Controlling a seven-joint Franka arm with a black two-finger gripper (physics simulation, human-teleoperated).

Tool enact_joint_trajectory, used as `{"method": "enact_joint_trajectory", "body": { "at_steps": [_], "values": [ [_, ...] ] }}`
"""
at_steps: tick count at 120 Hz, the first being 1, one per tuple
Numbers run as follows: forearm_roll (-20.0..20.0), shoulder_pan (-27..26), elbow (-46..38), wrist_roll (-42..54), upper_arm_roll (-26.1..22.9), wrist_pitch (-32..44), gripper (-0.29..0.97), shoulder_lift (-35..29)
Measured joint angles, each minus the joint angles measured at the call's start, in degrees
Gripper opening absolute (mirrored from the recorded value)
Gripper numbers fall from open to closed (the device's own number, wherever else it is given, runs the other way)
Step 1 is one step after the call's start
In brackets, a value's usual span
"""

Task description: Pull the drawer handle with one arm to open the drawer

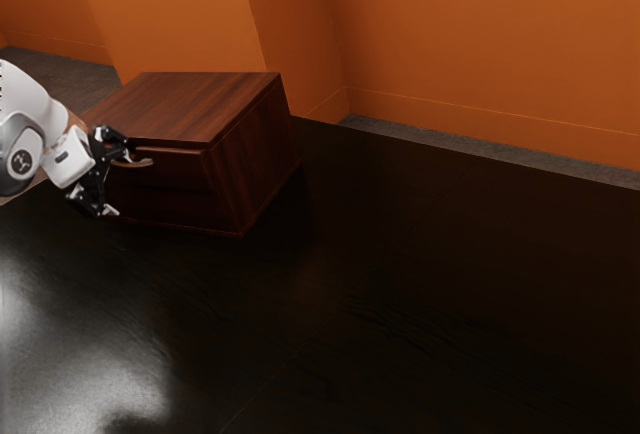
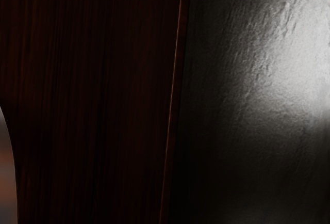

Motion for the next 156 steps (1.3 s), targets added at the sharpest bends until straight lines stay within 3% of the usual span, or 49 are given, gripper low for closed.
{"method": "enact_joint_trajectory", "body": {
  "at_steps": [24,44,68,156],
  "values": [
    [-0.5,1.5,-1.5,0.1,-0.9,-0.7,0.75,1.4],
    [-0.7,8.6,-3.8,0.2,-7.3,-1.2,0.68,1.9],
    [-0.9,12.9,-5.9,0.2,-11.0,-1.4,0.7,1.9],
    [-1.0,39.1,-16.3,0.2,-33.9,-1.1,0.66,-0.4]
  ]
}}
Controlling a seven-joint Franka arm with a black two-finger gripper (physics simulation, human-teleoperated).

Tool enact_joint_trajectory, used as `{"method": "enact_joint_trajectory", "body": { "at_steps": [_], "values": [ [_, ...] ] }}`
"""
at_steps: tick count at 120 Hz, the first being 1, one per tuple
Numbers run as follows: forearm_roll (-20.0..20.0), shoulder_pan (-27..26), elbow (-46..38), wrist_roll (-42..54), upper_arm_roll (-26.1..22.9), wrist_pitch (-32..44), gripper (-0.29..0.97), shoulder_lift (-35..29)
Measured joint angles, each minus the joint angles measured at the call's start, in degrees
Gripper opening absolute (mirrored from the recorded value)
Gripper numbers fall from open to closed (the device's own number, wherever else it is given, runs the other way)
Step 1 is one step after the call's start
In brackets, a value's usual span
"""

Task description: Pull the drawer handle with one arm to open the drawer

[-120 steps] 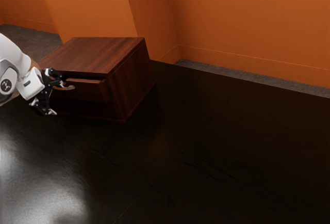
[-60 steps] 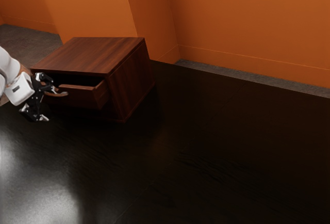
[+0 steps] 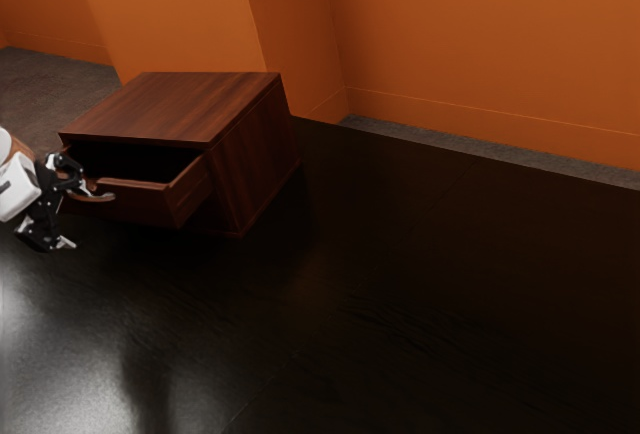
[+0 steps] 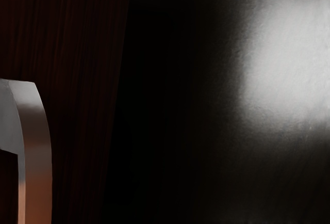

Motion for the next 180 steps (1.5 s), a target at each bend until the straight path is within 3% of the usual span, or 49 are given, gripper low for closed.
{"method": "enact_joint_trajectory", "body": {
  "at_steps": [43,91,151,160,167,174,180],
  "values": [
    [0.1,13.5,-6.1,0.0,-12.0,0.1,0.62,-3.0],
    [0.1,23.9,-11.7,-0.1,-20.7,0.3,0.65,-6.5],
    [0.2,29.4,-14.9,-0.1,-25.6,0.2,0.67,-9.7],
    [0.0,34.8,-14.7,-0.1,-32.5,-0.2,0.68,-12.7],
    [-0.3,36.5,-12.8,-0.5,-42.6,-2.9,0.68,-16.0],
    [-1.0,32.5,-6.4,-2.8,-53.6,-7.9,0.68,-15.4],
    [-3.2,26.1,0.5,-7.0,-57.9,-14.1,0.68,-11.5]
  ]
}}
